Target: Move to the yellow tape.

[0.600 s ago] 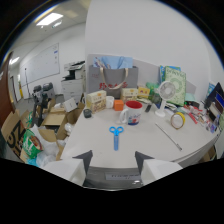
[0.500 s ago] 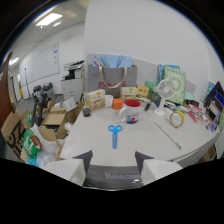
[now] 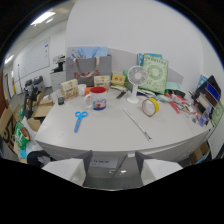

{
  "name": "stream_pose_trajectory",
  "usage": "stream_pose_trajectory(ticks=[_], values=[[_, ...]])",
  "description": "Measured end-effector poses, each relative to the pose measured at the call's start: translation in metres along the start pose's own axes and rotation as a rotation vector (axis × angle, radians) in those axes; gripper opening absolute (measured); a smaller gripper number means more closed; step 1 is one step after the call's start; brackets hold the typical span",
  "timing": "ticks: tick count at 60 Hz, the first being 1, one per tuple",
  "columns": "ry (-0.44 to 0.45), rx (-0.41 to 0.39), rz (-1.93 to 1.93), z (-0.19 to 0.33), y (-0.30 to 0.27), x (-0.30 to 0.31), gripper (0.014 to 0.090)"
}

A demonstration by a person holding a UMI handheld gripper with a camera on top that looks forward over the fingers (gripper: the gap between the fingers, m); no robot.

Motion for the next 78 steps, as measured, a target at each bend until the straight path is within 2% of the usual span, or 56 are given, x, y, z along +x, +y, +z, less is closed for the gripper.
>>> stream_pose_trajectory(ticks=[13,26,37,52,78], values=[[0.028,-0.009,-0.002,0.024,-0.01,0.081,0.0843],[0.007,0.001,-0.022,0.073,-0.033,0.129,0.0841],[-0.037,0.013,-0.02,0.116,-0.057,0.141,0.0843],[-0.052,0.026,-0.014,0.163,-0.085,0.153,0.0842],[-0.063,0.02,-0.01,0.186,-0.099,0.162,0.0842]])
